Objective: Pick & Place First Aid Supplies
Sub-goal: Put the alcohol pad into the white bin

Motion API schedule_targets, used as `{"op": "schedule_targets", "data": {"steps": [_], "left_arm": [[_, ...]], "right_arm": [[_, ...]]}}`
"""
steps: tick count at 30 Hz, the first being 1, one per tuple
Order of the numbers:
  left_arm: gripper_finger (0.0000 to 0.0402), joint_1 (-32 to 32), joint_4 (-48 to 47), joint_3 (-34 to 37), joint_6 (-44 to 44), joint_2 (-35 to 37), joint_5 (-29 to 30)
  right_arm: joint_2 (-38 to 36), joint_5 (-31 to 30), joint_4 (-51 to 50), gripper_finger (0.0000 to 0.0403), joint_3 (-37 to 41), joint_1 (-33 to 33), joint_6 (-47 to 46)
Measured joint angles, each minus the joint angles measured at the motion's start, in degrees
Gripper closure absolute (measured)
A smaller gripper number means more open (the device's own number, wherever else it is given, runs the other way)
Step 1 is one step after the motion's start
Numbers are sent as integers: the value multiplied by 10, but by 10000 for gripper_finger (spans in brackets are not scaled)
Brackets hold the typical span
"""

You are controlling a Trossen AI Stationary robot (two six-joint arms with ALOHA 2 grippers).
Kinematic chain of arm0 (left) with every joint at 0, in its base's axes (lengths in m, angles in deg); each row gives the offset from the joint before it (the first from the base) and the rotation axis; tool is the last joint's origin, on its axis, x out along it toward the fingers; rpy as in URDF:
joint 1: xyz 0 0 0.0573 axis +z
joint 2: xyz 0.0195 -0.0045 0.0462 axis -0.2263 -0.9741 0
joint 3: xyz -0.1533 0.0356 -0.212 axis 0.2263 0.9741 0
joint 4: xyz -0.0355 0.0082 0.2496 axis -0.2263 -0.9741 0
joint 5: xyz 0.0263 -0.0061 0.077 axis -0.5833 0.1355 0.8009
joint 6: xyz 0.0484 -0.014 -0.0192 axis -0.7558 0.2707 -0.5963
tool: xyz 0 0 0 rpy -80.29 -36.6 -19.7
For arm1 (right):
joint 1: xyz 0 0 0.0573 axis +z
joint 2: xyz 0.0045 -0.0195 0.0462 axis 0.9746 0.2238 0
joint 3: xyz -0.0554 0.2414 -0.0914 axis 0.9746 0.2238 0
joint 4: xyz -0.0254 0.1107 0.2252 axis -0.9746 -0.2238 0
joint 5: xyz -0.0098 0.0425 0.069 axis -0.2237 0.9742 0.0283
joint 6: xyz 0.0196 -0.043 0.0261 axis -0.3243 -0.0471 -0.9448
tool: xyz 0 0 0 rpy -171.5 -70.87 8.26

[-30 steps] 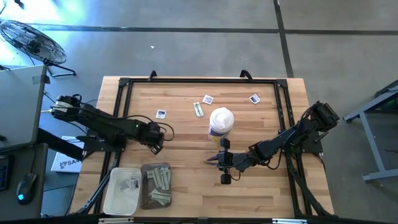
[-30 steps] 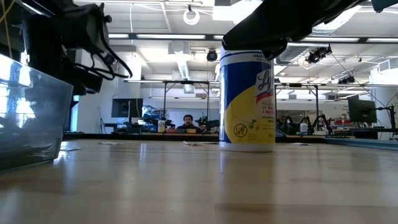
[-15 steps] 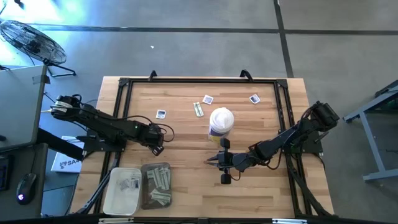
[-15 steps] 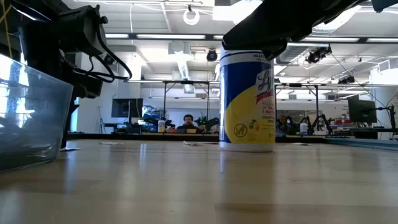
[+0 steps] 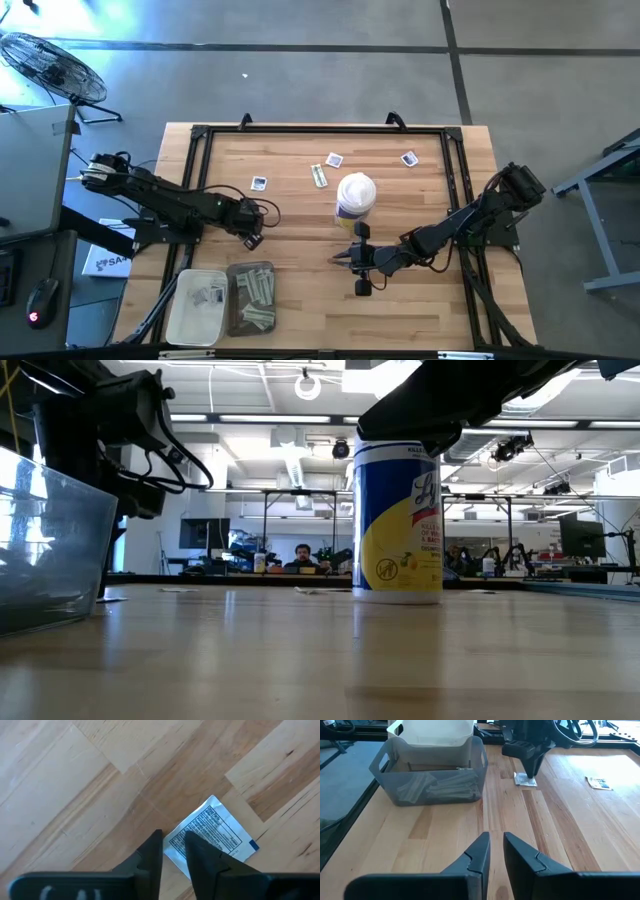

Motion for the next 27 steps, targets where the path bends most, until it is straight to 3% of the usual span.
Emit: {"op": "schedule_targets", "data": {"steps": [7, 14, 22, 27], "left_arm": [[396, 0, -4, 0, -9, 0, 3], [399, 0, -31, -21, -23, -3, 1], [401, -16, -92, -132, -67, -2, -7], [401, -71, -223, -239, -60, -2, -20]], "right_arm": [[0, 0, 0, 356, 0, 0, 0], [0, 0, 0, 356, 0, 0, 0], [0, 0, -1, 355, 0, 0, 0], [0, 0, -2, 356, 0, 0, 0]]}}
